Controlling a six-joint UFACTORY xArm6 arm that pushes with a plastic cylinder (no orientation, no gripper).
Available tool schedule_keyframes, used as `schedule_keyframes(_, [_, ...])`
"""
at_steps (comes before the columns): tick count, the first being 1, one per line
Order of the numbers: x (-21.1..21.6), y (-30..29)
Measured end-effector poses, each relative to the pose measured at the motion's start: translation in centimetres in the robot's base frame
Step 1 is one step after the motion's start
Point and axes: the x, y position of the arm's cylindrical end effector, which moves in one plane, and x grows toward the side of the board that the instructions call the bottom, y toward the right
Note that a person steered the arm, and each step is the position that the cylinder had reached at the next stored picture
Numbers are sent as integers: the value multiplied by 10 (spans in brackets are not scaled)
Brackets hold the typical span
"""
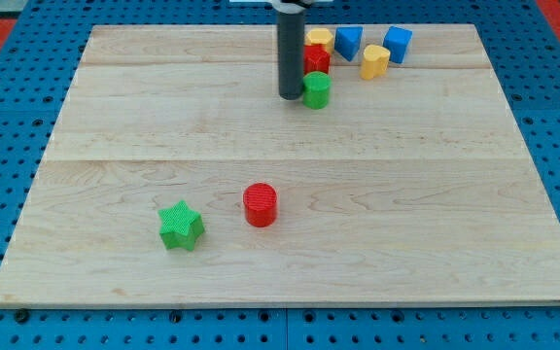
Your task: Point your arm towards red circle
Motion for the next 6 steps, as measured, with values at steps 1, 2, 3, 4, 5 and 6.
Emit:
schedule_keyframes(1, [17,-29])
schedule_keyframes(2, [4,2])
schedule_keyframes(3, [-2,35])
schedule_keyframes(4, [55,62])
schedule_keyframes(5, [161,74])
schedule_keyframes(6, [206,10])
